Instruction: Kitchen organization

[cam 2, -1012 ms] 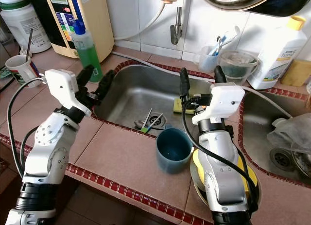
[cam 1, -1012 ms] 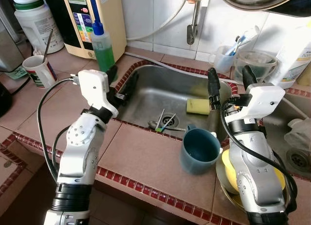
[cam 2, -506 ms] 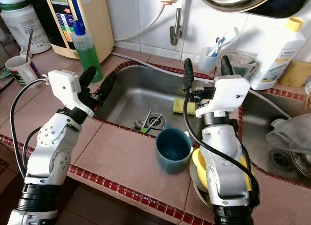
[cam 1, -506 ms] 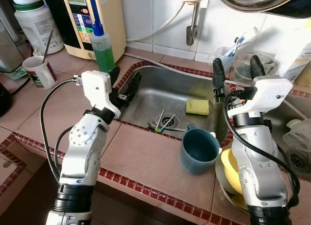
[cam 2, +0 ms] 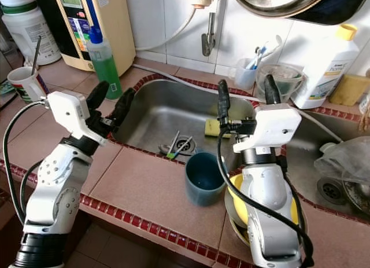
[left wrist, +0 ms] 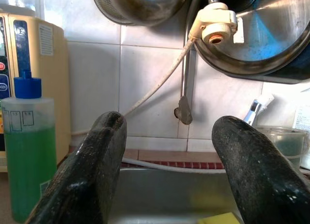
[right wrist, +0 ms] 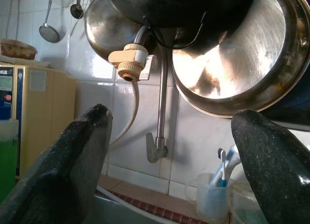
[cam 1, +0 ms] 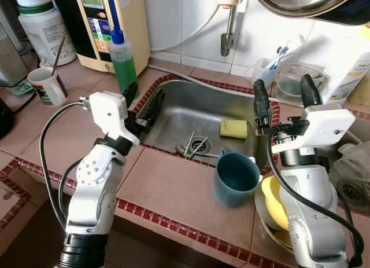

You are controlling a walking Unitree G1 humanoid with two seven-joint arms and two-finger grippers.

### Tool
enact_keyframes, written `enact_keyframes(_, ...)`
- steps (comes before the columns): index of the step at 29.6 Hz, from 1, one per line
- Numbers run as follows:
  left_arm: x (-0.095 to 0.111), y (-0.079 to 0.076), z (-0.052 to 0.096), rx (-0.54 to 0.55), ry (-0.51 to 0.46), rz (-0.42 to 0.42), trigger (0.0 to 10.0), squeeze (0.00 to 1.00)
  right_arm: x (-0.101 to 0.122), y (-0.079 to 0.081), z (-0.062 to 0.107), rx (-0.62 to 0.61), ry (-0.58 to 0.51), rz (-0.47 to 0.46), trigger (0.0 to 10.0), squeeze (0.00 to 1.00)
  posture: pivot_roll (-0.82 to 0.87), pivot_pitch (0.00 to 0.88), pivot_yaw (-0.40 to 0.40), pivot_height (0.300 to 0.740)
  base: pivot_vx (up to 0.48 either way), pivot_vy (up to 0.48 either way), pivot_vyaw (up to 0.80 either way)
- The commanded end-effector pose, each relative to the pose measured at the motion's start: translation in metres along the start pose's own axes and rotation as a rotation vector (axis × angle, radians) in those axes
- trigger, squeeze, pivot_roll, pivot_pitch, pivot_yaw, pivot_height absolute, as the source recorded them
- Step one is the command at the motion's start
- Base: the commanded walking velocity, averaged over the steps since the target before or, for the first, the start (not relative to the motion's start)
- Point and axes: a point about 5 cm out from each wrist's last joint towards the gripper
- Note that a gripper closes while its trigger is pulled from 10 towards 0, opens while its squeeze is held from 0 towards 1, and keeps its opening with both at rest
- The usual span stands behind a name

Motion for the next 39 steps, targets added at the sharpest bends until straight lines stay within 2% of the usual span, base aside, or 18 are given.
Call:
enact_keyframes(1,0.004,-0.0018,-0.0005,-0.011,-0.011,-0.005,10.0,0.0,0.0064,0.0002,-0.0014,0.006,-0.021,0.001,10.0,0.0,-0.16,0.026,0.031,0.74,0.0,0.0,0.0)
enact_keyframes(30,0.0054,-0.0046,-0.0013,-0.012,-0.015,0.018,10.0,0.0,0.0098,0.0005,-0.0048,0.014,-0.022,-0.001,10.0,0.0,-0.16,0.036,0.024,0.74,0.0,-0.384,0.0)
enact_keyframes(39,0.0018,-0.0047,-0.0021,0.0,0.009,0.049,10.0,0.0,0.0103,0.0,-0.0056,0.013,-0.02,0.001,10.0,0.0,-0.16,0.043,0.021,0.74,0.0,-0.028,0.0)
Point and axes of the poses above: a point about 5 cm out from each wrist's last joint towards the gripper, its own z axis pointing back from the gripper into the wrist, its own x axis along the axis of the wrist's last joint, y = z × x, and after that the axes turned 4 degrees about z, right-handed
